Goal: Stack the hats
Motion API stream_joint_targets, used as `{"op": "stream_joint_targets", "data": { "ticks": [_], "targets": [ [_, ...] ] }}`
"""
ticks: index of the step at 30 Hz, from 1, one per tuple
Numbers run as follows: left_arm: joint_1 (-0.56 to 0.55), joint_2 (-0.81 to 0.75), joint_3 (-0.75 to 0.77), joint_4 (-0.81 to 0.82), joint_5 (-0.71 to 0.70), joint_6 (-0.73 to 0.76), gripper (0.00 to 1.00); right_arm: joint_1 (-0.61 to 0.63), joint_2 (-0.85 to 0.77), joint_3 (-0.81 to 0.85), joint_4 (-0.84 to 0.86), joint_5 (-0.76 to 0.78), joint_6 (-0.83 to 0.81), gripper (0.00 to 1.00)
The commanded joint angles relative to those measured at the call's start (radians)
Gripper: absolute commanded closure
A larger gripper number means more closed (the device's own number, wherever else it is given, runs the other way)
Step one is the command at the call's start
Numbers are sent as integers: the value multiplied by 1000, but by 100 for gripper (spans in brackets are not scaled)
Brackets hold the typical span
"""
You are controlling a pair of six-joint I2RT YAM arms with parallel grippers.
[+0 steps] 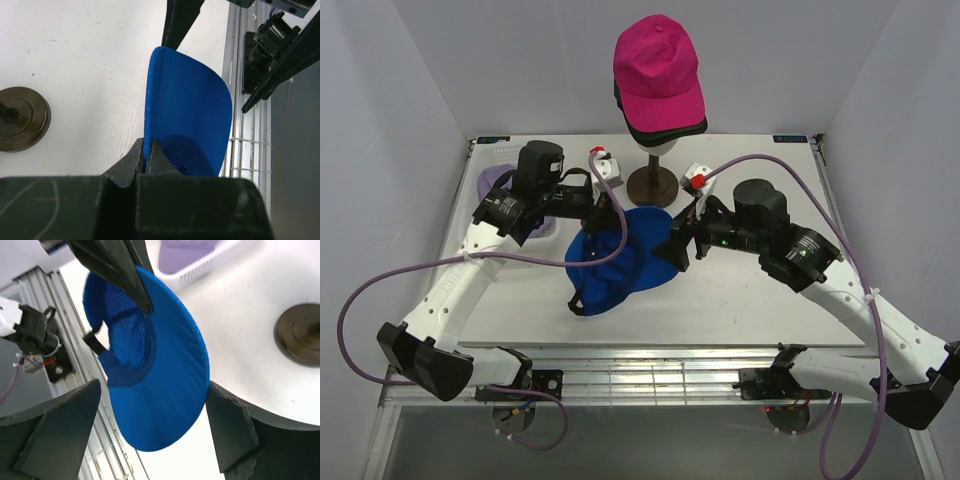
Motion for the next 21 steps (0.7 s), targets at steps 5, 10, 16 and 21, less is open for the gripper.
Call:
{"op": "stream_joint_targets", "data": {
  "ticks": [5,10,16,21],
  "targets": [
    [5,-38,6,35,17,-63,100,-28,8,-52,189,-102,28,32],
    [8,-45,-3,28,44,-49,100,-51,20,-57,206,-128,38,48],
    [13,-53,15,19,99,-57,100,-94,51,-74,206,-219,28,52],
    [19,-61,25,21,92,-55,100,-123,43,-100,207,-245,34,88]
  ]
}}
